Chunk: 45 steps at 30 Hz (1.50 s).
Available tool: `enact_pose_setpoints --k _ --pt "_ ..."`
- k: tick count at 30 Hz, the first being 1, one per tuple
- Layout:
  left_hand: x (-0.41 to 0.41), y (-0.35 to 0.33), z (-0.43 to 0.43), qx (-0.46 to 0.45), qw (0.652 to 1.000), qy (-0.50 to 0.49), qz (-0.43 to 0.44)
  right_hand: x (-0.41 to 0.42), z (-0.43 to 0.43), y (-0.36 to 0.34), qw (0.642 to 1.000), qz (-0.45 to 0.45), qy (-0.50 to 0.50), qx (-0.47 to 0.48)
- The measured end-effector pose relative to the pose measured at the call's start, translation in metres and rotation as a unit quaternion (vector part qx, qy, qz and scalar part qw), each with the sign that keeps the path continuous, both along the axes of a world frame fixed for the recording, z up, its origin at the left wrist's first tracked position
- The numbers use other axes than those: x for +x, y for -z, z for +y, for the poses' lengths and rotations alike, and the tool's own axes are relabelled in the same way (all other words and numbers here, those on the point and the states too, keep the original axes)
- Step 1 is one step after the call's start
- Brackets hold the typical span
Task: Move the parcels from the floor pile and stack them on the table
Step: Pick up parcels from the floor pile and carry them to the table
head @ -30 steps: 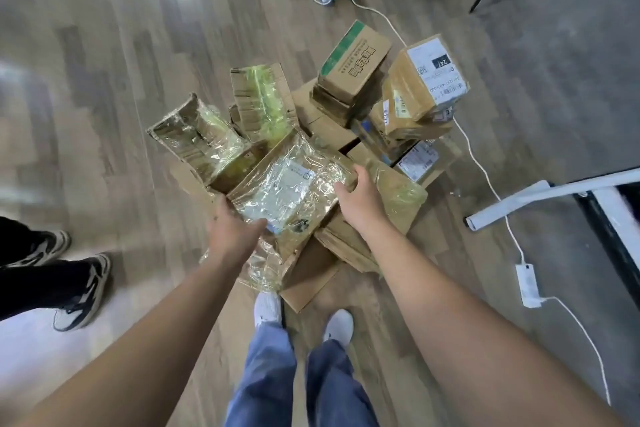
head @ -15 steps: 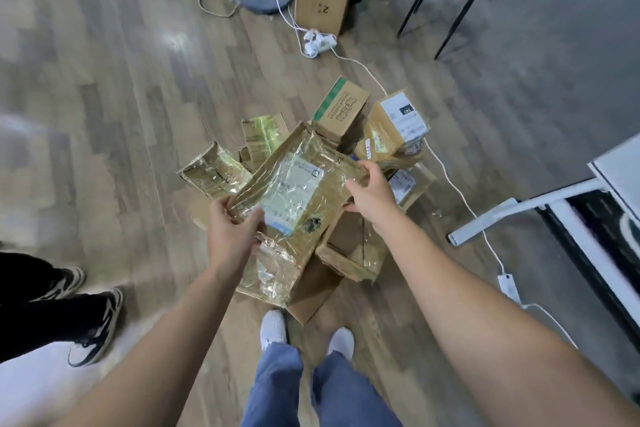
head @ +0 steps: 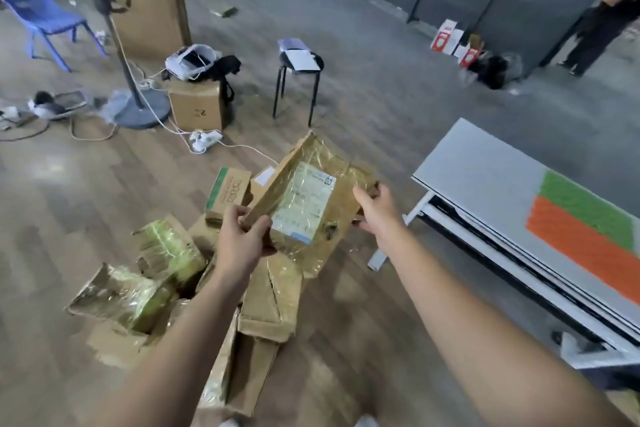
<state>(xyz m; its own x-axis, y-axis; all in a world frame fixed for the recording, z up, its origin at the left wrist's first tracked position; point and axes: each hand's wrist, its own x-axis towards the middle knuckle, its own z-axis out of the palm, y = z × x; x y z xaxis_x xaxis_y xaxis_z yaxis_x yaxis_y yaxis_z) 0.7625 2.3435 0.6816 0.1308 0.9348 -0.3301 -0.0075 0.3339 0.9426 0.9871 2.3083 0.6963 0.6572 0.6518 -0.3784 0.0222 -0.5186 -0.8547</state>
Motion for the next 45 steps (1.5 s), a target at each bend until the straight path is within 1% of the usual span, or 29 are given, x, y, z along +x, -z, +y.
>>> enact_pose_setpoints --k 2,3,6,9,11,13,15,18,21,24,25,29,31,36,41,43,45 --pt "0.037 -0.013 -0.014 0.018 1.000 0.017 -0.009 0.024 -0.021 -0.005 0.999 0.018 0.012 -0.027" --pt "0.056 -0.019 -0.022 0.035 0.999 0.028 -0.006 0.039 -0.032 -0.005 0.999 0.038 0.023 -0.026" --pt "0.115 -0.036 -0.051 0.103 0.992 0.077 0.008 0.095 -0.068 0.004 0.990 0.102 0.092 0.028" --pt "0.177 -0.049 -0.089 0.152 0.976 0.152 0.036 0.155 -0.110 -0.006 0.975 0.130 0.163 0.077" --pt "0.218 -0.055 -0.113 0.197 0.955 0.209 0.078 0.197 -0.140 -0.017 0.971 0.121 0.192 0.081" --pt "0.259 -0.059 -0.134 0.246 0.922 0.258 0.154 0.241 -0.167 -0.023 0.966 0.102 0.218 0.088" --pt "0.299 -0.062 -0.151 0.288 0.884 0.282 0.236 0.283 -0.191 -0.024 0.964 0.074 0.235 0.099" --pt "0.351 -0.066 -0.177 0.306 0.857 0.295 0.292 0.331 -0.224 -0.024 0.965 0.034 0.239 0.101" --pt "0.393 -0.067 -0.194 0.338 0.841 0.317 0.279 0.369 -0.250 -0.027 0.964 0.006 0.243 0.110" --pt "0.431 -0.068 -0.203 0.392 0.810 0.349 0.262 0.399 -0.264 -0.029 0.963 -0.003 0.245 0.114" --pt "0.444 -0.069 -0.204 0.401 0.806 0.354 0.255 0.410 -0.266 -0.028 0.962 -0.008 0.248 0.115" --pt "0.495 -0.070 -0.200 0.383 0.811 0.386 0.215 0.454 -0.269 -0.030 0.956 -0.021 0.265 0.121" --pt "0.525 -0.067 -0.195 0.382 0.806 0.405 0.203 0.478 -0.269 -0.029 0.954 -0.028 0.277 0.112" --pt "0.607 -0.057 -0.179 0.410 0.777 0.437 0.194 0.546 -0.262 -0.040 0.943 -0.055 0.319 0.076" --pt "0.686 -0.055 -0.150 0.378 0.776 0.477 0.164 0.605 -0.248 -0.052 0.932 -0.094 0.349 0.040" --pt "0.711 -0.050 -0.141 0.367 0.763 0.504 0.169 0.621 -0.247 -0.053 0.930 -0.098 0.353 0.019" --pt "0.733 -0.044 -0.137 0.362 0.741 0.534 0.187 0.637 -0.247 -0.053 0.929 -0.091 0.360 0.000"
